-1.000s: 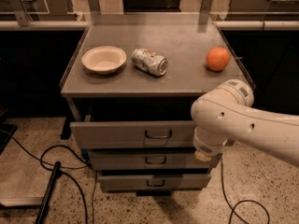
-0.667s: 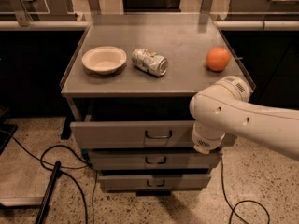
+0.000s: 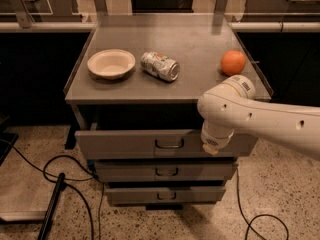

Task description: Close top drawer

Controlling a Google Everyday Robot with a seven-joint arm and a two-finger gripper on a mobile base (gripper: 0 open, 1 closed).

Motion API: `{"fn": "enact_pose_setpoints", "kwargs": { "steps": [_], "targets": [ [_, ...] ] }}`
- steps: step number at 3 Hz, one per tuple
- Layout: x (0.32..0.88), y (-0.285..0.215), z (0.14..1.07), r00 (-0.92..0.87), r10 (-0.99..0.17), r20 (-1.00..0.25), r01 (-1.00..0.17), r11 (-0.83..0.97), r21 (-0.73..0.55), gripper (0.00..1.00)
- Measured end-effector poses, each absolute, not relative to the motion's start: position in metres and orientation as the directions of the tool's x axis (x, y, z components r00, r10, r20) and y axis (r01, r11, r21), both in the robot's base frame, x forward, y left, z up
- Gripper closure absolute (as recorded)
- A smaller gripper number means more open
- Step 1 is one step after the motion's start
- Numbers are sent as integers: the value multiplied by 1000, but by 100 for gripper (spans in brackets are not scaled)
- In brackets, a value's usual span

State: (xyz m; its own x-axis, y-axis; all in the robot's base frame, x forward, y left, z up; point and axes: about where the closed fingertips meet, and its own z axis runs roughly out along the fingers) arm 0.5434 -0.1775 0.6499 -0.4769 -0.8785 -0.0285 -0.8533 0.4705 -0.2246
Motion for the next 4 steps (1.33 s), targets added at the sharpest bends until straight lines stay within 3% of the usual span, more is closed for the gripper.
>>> {"fn": "enact_pose_setpoints", "kwargs": {
  "steps": [4],
  "targets": [
    [545,-177,649,-477,-878,-29,-853,471,-224,12]
  ]
}}
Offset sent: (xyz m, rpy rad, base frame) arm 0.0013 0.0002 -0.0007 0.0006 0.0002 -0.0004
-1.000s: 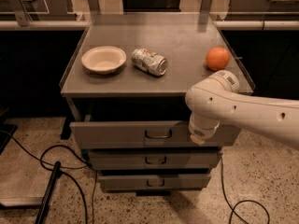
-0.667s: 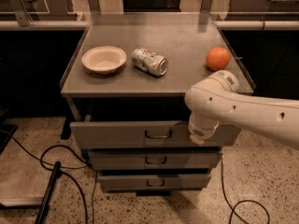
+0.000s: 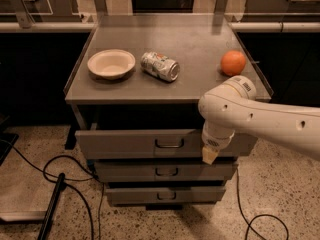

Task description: Close top drawer

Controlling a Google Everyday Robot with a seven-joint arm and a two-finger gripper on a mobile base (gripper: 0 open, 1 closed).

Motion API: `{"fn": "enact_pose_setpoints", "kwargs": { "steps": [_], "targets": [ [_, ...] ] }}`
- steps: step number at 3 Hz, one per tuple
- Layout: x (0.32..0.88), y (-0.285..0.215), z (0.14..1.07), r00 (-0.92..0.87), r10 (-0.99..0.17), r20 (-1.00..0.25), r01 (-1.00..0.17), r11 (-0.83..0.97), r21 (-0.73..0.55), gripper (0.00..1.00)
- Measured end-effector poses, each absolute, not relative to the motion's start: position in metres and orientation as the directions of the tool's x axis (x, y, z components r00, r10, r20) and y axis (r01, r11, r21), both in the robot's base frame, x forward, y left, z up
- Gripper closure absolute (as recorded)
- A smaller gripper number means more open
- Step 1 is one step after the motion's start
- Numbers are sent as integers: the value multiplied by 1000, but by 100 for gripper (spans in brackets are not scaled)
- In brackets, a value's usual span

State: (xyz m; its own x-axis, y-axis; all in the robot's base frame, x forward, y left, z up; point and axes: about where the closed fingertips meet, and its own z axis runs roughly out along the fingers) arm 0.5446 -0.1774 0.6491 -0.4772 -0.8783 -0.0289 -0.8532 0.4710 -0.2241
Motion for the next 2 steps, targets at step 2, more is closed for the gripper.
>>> {"fn": "enact_pose_setpoints", "kwargs": {
  "steps": [2],
  "targets": [
    [545,-177,649,-477,-878,-29,-853,471,-224,0]
  ]
}}
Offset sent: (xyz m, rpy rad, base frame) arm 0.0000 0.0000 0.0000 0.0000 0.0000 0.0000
